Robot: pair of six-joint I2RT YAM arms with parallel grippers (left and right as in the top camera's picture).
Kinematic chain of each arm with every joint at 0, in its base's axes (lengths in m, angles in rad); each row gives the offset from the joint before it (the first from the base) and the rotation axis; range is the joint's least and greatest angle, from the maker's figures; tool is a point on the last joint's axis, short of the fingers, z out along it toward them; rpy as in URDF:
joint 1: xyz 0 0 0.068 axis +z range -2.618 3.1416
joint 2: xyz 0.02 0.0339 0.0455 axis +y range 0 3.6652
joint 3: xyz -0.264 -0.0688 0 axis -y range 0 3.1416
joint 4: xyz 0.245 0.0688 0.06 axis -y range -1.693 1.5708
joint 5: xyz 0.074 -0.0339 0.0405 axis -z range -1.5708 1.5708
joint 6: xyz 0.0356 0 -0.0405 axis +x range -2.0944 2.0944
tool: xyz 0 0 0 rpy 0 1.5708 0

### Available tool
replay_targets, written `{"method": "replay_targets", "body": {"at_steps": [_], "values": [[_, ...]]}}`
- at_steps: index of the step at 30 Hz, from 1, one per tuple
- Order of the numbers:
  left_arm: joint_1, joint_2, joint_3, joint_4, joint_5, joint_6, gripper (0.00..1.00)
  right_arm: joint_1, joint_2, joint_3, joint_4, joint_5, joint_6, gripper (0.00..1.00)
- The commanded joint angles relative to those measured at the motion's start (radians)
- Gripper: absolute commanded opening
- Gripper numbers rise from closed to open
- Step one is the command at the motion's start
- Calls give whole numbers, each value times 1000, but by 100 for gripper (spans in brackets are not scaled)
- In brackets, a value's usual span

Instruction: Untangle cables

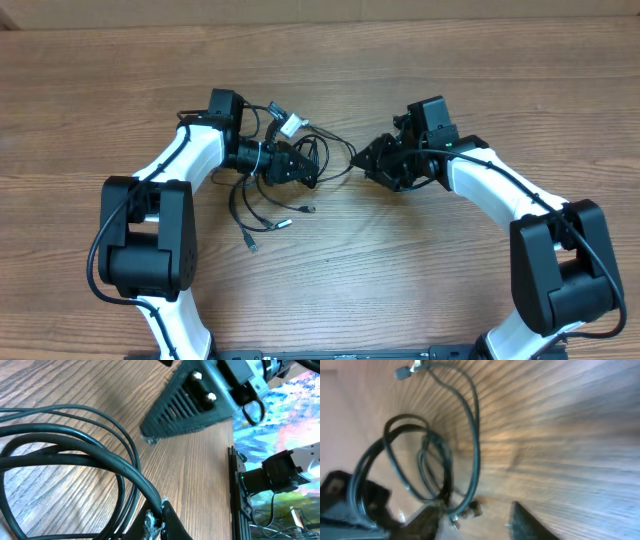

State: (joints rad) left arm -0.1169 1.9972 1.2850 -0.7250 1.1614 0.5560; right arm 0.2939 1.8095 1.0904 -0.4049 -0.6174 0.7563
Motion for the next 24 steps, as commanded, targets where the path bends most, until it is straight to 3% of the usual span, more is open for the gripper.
{"method": "replay_targets", "body": {"at_steps": [1,4,8,13,18,24], "values": [[-2,-32,3,3,48,-3,4,40,6,15,19,-91,5,60],[-2,-32,3,-5,77,-2,4,79,6,15,61,-52,43,66],[-2,-32,3,-16,119,-3,4,117,6,15,88,68,135,66],[-2,-32,3,-18,194,-2,4,134,7,15,163,82,134,61],[-7,-32,3,-23,202,-3,4,137,7,15,127,209,134,29],[-7,-32,3,-23,241,-3,4,135,7,15,62,269,119,12]]}}
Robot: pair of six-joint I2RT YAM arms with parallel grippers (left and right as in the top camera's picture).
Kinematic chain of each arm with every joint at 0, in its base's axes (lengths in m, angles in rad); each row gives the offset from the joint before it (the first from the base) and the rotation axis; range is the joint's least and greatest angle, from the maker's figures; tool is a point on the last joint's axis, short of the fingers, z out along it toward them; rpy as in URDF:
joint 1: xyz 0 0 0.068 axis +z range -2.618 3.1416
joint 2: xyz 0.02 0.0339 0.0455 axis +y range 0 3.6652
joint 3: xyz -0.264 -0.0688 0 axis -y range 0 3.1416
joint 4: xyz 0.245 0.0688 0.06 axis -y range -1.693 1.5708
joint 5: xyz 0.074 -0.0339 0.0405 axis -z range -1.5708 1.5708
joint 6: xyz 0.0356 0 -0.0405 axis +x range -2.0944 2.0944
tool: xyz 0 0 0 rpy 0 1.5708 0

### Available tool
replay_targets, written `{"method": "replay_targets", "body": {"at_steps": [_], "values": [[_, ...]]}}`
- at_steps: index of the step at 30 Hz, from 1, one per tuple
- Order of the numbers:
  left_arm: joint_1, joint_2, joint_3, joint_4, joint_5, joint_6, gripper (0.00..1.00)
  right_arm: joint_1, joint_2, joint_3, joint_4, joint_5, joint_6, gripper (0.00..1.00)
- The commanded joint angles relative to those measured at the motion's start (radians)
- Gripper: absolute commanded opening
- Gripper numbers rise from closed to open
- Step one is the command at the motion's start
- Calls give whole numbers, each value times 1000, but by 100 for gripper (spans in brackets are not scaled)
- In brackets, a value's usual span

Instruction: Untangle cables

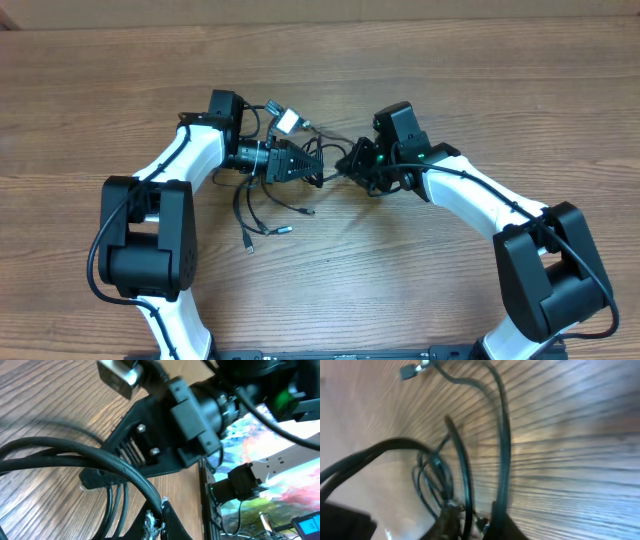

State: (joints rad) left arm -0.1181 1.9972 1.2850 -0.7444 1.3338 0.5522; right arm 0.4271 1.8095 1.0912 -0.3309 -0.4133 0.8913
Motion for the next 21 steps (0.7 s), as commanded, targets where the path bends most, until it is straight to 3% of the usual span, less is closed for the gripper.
{"method": "replay_targets", "body": {"at_steps": [1,6,12,21], "values": [[-6,-32,3,-3,60,1,4,-2,7,14,-18,64,-37,6],[-6,-32,3,1,-60,1,4,-59,6,14,-62,19,-85,4],[-6,-32,3,21,-66,-29,4,-150,6,14,-158,-18,-113,4],[-6,-32,3,24,-65,-29,4,-154,6,14,-195,-57,-167,4]]}}
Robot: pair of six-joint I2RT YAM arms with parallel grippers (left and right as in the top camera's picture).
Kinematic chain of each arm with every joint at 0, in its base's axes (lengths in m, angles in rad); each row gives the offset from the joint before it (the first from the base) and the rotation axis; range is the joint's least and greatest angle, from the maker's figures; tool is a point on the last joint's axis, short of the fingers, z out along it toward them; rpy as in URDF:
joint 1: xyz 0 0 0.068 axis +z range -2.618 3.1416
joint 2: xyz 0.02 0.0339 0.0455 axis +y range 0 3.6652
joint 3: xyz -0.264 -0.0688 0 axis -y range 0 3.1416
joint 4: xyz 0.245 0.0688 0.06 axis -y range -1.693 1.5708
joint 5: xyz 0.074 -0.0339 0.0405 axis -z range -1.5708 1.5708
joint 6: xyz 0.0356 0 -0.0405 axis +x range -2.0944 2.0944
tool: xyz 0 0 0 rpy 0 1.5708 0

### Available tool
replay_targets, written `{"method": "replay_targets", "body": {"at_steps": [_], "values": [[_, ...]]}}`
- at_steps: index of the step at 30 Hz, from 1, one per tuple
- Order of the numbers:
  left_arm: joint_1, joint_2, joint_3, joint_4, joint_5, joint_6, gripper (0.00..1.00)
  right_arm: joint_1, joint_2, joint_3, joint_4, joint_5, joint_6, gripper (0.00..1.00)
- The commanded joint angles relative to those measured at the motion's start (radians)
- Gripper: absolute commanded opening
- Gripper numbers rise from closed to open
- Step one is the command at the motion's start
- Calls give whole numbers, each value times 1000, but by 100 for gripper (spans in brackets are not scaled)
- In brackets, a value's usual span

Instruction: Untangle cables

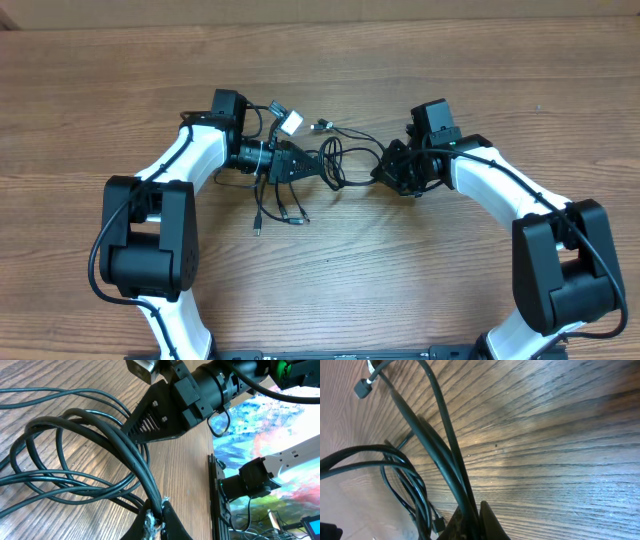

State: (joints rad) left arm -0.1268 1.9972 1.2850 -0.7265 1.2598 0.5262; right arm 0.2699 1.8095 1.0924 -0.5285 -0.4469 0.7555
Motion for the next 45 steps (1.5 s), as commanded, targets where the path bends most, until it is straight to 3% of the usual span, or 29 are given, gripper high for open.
{"method": "replay_targets", "body": {"at_steps": [1,6,20,28,45], "values": [[3,-32,3,6,9,-3,4,5,7,13,8,-41,-31,4],[3,-32,3,12,22,-19,4,36,6,13,42,-119,-15,4],[3,-32,3,64,23,-134,4,196,7,13,191,-105,155,4],[-2,-32,3,73,23,-168,4,242,16,12,214,53,209,4],[-25,-32,3,73,-37,-168,4,250,144,8,458,-103,172,4]]}}
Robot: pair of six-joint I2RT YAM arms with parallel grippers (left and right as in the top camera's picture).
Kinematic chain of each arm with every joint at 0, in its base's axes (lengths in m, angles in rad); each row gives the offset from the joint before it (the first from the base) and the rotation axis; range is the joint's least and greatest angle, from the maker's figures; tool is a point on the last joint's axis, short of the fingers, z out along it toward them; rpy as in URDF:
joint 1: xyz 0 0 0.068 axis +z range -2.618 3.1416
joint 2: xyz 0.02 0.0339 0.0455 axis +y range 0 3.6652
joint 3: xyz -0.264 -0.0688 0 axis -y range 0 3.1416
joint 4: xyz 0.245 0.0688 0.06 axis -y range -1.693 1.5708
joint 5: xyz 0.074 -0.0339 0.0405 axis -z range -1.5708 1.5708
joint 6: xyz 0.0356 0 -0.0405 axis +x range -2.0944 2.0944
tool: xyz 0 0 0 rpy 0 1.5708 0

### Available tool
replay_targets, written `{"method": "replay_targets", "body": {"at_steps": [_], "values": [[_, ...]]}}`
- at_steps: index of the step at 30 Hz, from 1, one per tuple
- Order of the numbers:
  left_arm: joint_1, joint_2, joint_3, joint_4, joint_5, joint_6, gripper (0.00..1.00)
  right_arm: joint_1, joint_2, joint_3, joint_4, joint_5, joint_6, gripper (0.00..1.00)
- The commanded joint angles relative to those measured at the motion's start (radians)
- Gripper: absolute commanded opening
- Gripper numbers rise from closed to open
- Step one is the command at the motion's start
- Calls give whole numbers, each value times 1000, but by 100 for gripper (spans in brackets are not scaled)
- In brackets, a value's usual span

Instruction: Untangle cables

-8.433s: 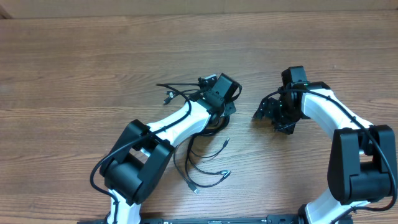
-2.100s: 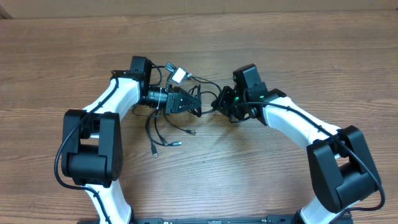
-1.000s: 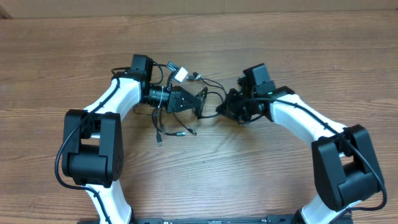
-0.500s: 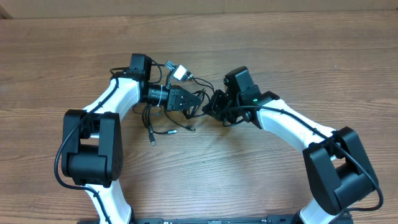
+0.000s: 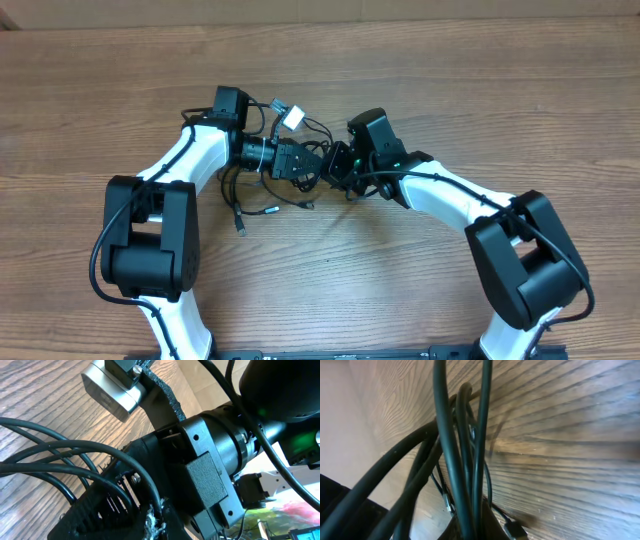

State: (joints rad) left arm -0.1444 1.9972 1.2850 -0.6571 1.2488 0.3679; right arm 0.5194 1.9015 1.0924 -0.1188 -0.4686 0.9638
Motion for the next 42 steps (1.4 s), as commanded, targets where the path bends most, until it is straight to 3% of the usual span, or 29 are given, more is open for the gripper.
{"method": "replay_targets", "body": {"at_steps": [1,5,11,12,15,21,25,32,36,38,42], "values": [[-7,-32,3,4,-34,-10,4,0,66,8,84,-127,-58,4],[-8,-32,3,4,-94,-10,4,-8,123,8,275,-363,-108,4],[-8,-32,3,9,-157,-10,6,-43,130,8,246,-372,-108,4],[-6,-32,3,9,-166,-10,19,-52,130,8,235,-373,-109,4],[1,-32,6,7,-182,-16,32,-80,130,8,207,-396,-122,4],[44,-32,16,6,-182,-58,80,-139,130,8,206,-515,-162,4],[58,-32,16,0,-184,-58,99,-143,130,8,203,-517,-163,4],[93,-38,22,-36,-257,-45,91,-143,131,8,153,-446,-162,4],[80,-38,21,-86,-476,62,91,-146,131,8,154,-445,-157,4],[62,-38,21,-114,-486,151,89,-148,131,8,154,-445,-154,4],[12,-38,21,-148,-573,301,64,-148,131,8,153,-446,-153,4]]}}
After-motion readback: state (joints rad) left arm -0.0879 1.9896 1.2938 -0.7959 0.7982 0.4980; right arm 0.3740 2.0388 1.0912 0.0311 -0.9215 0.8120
